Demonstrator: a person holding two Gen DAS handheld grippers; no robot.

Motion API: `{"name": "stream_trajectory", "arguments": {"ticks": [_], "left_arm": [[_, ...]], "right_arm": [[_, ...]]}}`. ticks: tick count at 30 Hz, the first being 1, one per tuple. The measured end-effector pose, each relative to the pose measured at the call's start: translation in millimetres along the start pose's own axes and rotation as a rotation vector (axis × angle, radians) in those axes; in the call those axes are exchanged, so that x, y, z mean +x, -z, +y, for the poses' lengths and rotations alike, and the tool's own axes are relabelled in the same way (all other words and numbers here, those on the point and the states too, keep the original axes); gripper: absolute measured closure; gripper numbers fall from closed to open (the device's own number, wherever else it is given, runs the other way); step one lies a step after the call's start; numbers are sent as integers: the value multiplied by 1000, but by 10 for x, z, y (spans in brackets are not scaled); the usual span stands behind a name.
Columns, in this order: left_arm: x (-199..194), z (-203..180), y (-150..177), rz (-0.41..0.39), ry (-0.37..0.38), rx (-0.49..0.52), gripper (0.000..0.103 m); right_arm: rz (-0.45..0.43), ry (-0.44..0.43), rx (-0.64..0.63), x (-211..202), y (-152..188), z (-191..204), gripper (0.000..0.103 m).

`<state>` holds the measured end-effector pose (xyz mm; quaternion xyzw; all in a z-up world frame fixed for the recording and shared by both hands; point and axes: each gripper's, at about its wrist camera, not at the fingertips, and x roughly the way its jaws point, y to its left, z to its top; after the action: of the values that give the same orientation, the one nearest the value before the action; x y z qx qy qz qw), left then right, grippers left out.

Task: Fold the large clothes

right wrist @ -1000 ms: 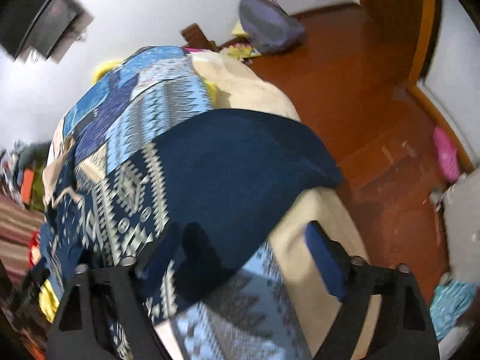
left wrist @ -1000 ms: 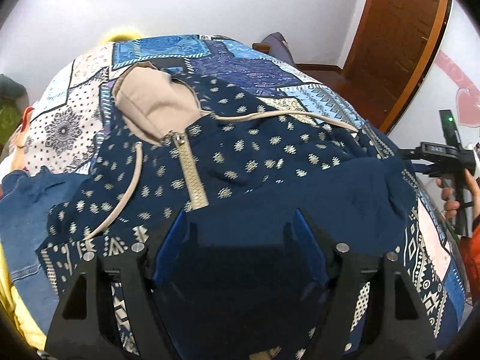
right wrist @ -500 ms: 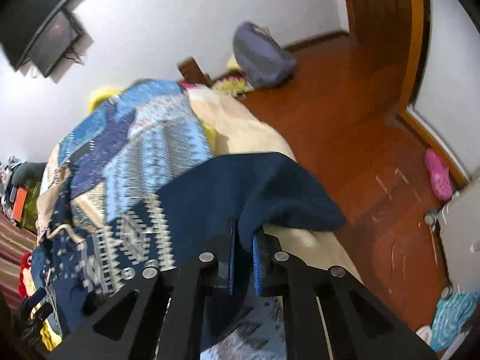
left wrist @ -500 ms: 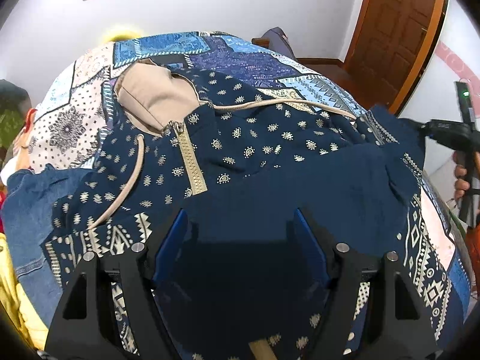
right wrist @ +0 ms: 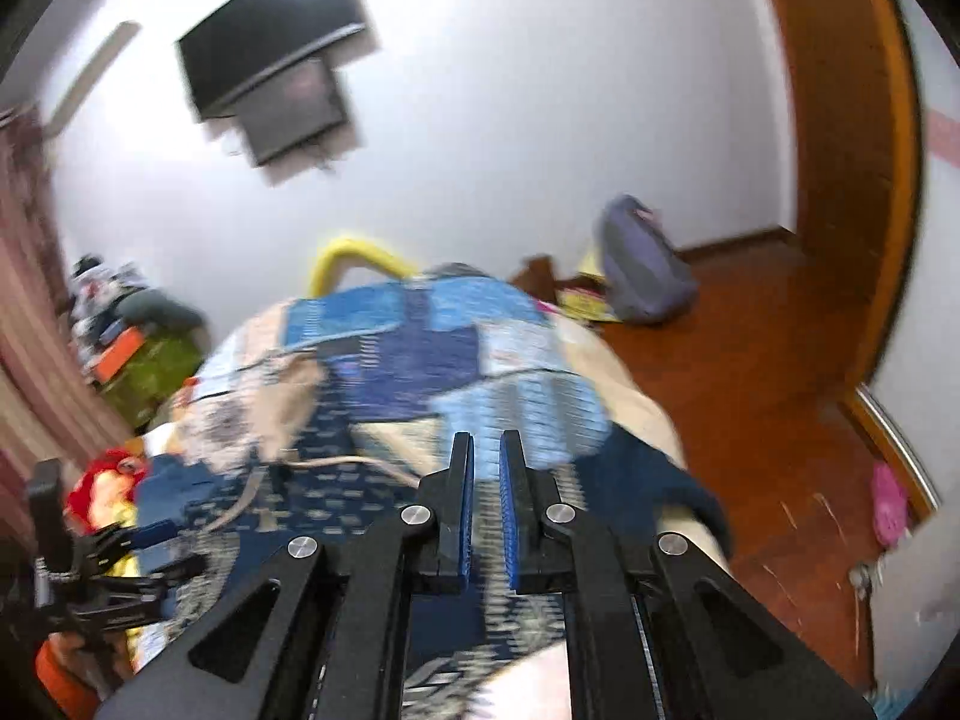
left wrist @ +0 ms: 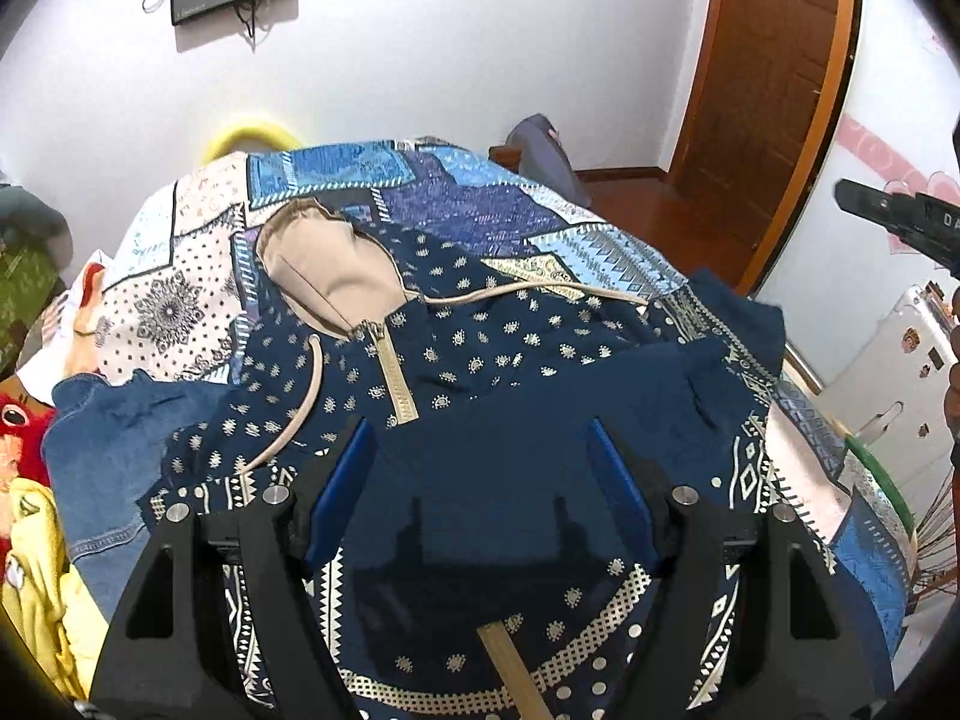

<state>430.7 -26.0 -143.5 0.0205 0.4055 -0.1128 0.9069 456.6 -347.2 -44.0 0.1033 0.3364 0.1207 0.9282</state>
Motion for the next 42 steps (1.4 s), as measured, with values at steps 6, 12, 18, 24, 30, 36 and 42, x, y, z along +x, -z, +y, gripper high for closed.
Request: {"name": "stream_trajectory", "arguments": {"ticks": [6,12,18,24,30,36,42], "left_arm": [[7,22,74,36,30,4,30],[174,-33,215,73,35,33,30],[614,-37,447,180,15,30,30],[858,51,598,225,3,-11,22],[881,57,627,210,0,-23,18],[900,50,620,196,-2,-30,17],[903,56,622,188,6,-31,17]], "right_arm": [[91,52,-56,131,151,323,97],[282,76,58,498,511,-218,97],[510,186,-38,1123,981,-564,97],[463,381,-276,1273,1177,-512,83],[411,425,-194,1153,1089,-918,7],[392,142,228,1111,927,-1546,8],[424,24,517,1502,956,-1858,27]]}}
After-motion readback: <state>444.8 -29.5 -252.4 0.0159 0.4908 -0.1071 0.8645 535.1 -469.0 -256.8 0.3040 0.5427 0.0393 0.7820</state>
